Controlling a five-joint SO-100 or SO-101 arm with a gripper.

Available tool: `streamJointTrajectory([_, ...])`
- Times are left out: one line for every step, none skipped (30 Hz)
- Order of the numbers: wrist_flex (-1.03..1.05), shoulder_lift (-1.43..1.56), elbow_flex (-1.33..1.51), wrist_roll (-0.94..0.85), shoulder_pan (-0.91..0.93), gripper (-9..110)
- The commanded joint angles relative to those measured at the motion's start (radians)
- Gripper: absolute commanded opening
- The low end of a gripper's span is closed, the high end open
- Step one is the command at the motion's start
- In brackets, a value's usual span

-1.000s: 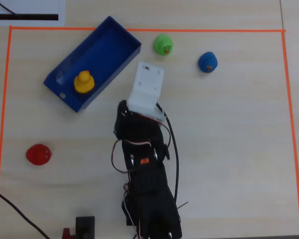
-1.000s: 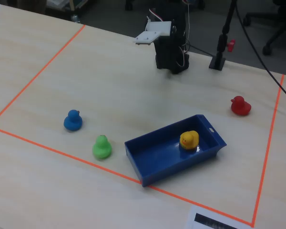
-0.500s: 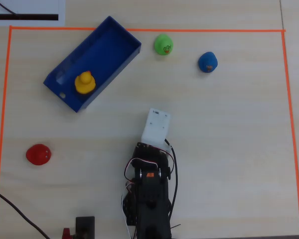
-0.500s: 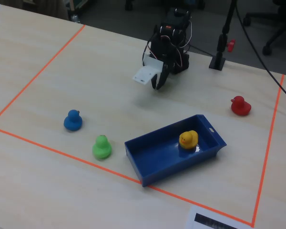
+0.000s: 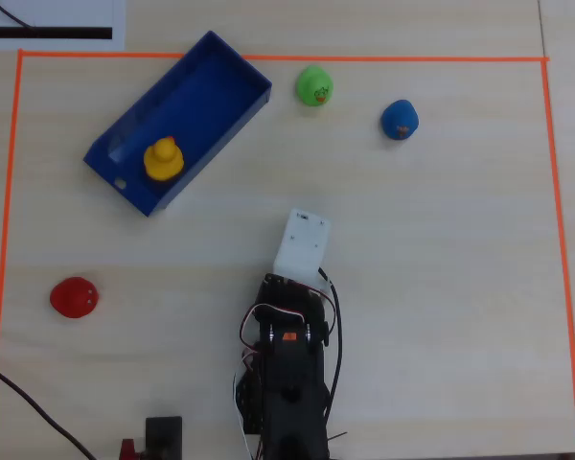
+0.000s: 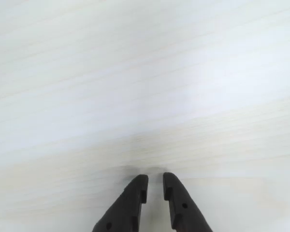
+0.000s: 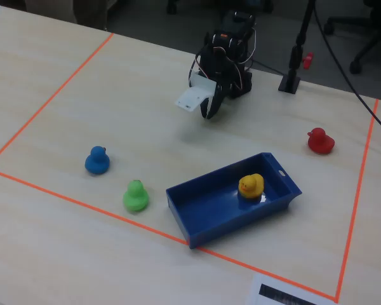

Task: Grasp yellow duck and put it into box.

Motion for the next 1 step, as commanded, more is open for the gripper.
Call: streamJointTrajectory([0.023,-0.002,-0.005,0.003,0.006,0])
